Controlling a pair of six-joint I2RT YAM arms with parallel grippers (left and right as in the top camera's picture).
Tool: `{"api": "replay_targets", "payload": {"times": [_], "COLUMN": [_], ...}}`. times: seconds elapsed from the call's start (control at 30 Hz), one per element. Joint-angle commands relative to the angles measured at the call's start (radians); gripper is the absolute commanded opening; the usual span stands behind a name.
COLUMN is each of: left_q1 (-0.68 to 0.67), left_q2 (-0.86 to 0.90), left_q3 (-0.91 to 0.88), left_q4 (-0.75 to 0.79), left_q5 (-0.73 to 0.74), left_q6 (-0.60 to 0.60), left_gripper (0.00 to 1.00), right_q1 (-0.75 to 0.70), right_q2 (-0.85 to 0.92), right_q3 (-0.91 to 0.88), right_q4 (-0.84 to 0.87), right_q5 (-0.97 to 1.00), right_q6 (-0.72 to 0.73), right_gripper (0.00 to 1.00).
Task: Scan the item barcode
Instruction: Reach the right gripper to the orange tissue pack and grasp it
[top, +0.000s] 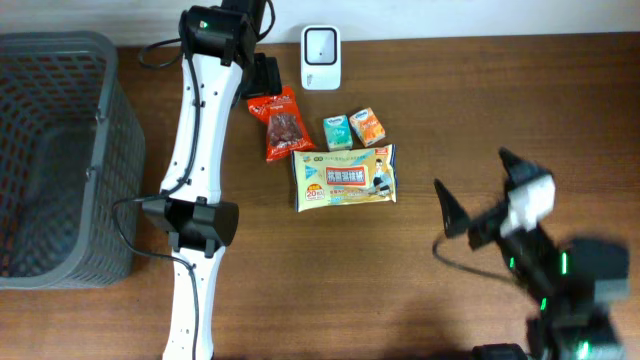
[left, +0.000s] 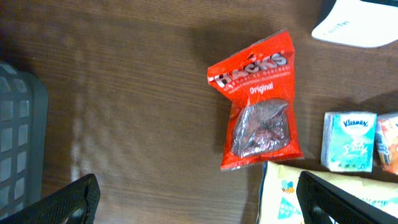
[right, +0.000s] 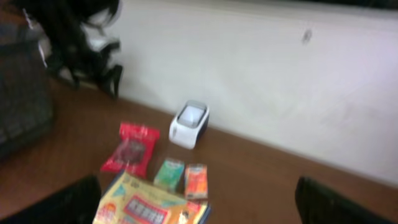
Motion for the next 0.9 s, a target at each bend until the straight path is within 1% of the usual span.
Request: {"api": "replay_targets", "payload": {"times": [0.0,0.07,0.13,0.17,0.2,0.23,0.27,0.3,0.33,0.4,0.53,0.6,0.67,0.87], "left_q1": [0.000,0.000,0.000,0.000,0.000,0.000,0.000,0.000,0.000,0.000,-0.001,-0.001,-0.001,-0.002], "left_q2": [-0.015,-0.015,-0.015,-0.015,-0.015,-0.015,-0.015,-0.015,-0.015,-0.015,-0.015,-0.015,-0.015,-0.015], "left_q3": [0.006,0.006,0.006,0.006,0.006,0.006,0.006,0.006,0.006,0.006,0.006,0.006,0.006,0.006], "left_q4": [-0.003,-0.003,-0.003,-0.003,-0.003,-0.003,-0.003,-0.003,-0.003,-0.003,-0.003,-0.003,-0.003,-0.003], "left_q5": [-0.007,-0.007,-0.007,-0.007,-0.007,-0.007,-0.007,-0.007,-0.007,-0.007,-0.007,-0.007,-0.007,-0.007], "left_q6": [-0.006,-0.006,-0.006,-0.006,-0.006,-0.006,-0.006,-0.006,-0.006,-0.006,-0.006,-0.006,-0.006,-0.006], "left_gripper": [0.99,0.99,0.99,0.99,0.99,0.99,0.99,0.99,0.99,0.99,0.99,0.99,0.99,0.99], "right_q1": [-0.006,-0.006,-0.006,-0.006,-0.005,-0.005,-0.005,-0.004,-0.004,-0.001,0.041,0.057,0.077,0.107], "right_q2": [0.351,0.541,0.682,0.747,0.801,0.873,0.927,0.980,1.015,1.081,1.286,1.348,1.385,1.475], "right_q3": [0.275,0.394,0.425,0.424,0.425,0.426,0.435,0.460,0.488,0.583,0.959,1.018,1.018,1.014], "right_q4": [-0.166,-0.261,-0.277,-0.272,-0.224,-0.151,-0.105,-0.091,-0.106,-0.188,-0.523,-0.512,-0.456,-0.333], "right_q5": [-0.155,-0.406,-0.562,-0.596,-0.628,-0.645,-0.598,-0.466,-0.358,-0.245,0.059,0.064,0.043,0.073], "right_q6": [-0.015,-0.012,-0.013,-0.013,-0.010,0.046,0.133,0.238,0.310,0.329,0.328,0.325,0.325,0.317], "right_gripper": [0.98,0.98,0.98,0.98,0.98,0.98,0.98,0.98,0.98,0.98,0.98,0.98,0.98,0.99]}}
